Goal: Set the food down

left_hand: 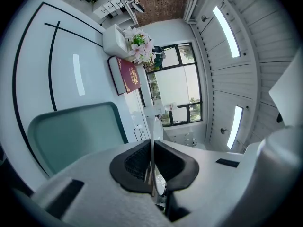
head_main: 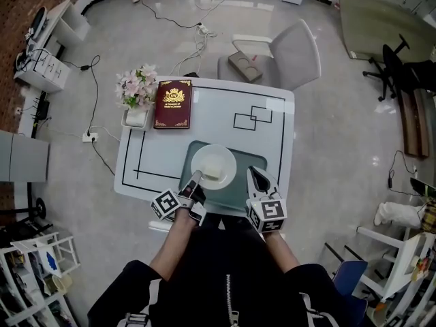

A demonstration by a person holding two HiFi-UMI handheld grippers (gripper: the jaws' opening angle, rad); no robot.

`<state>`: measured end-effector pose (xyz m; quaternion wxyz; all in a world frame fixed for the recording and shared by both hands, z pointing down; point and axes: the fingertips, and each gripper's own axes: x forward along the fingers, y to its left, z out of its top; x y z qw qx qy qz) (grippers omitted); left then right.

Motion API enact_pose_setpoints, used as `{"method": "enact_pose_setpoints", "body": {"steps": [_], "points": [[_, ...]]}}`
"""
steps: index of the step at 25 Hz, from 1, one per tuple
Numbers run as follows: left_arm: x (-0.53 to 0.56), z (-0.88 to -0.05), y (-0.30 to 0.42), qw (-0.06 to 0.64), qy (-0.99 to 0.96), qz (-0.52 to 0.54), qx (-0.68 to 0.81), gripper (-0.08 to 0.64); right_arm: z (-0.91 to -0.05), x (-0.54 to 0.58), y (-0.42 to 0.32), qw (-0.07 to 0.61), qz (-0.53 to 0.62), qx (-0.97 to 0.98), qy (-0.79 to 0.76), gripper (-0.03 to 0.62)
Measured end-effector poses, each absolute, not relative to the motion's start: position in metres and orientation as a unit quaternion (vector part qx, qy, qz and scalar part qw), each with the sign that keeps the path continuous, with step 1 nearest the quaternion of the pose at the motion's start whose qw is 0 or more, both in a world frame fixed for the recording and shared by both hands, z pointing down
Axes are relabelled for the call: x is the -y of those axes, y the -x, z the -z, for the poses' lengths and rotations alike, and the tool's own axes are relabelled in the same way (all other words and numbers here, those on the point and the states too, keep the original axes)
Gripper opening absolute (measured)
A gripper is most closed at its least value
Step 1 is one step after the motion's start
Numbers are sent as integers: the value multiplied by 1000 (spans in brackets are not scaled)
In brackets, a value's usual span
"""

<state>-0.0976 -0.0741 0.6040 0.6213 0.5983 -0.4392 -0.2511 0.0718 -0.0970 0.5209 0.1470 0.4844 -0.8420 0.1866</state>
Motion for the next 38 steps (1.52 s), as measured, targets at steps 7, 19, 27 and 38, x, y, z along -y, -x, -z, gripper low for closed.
{"method": "enact_pose_setpoints", "body": {"steps": [7,19,27,38], "points": [[75,-622,95,628,-601,236,435,18,-530,92,-71,162,-194,836,-488,9],[78,-669,84,653,-592,206,427,17,-554,85,-81,179,-213,818,-504,9],[72,-691,72,665,-586,185,425,17,-563,78,-86,187,-223,812,-507,9],[77,-706,60,656,-599,117,444,15,-571,81,-93,192,-230,805,-511,9]]}}
